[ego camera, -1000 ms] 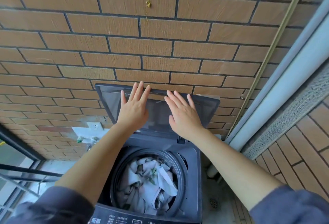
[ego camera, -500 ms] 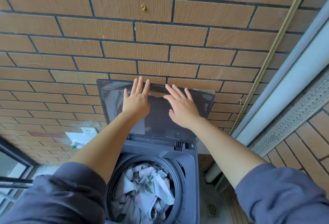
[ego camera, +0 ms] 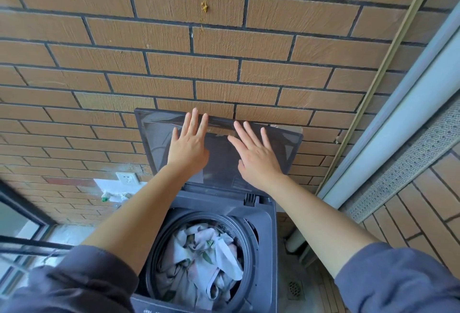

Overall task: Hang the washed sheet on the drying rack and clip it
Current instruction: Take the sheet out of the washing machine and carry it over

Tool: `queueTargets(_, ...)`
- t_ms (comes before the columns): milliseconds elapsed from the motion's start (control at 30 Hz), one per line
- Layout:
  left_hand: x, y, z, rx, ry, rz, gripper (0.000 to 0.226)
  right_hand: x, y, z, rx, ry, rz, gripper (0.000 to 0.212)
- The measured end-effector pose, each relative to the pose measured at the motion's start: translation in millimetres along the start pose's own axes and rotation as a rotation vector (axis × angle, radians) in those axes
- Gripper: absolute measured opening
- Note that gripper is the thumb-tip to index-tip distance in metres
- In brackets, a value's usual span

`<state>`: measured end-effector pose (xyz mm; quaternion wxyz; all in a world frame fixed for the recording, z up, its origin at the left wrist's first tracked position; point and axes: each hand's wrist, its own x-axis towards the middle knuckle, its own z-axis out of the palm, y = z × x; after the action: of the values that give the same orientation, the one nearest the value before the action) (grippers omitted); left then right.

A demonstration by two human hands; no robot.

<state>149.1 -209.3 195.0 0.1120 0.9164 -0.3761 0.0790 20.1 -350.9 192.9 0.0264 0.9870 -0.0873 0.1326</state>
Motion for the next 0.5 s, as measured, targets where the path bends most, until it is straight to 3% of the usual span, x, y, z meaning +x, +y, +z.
queueTargets(200,-67,-2,24,-0.120,-0.037,-0.021,0.083,-61,-23,30,0.237,-0.046,0.070,0.064)
queueTargets(500,-180,-27,107,-0.139,-0.389,-0.177,0.071,-143,-67,108,0.341,-0.448,0.066,0.060)
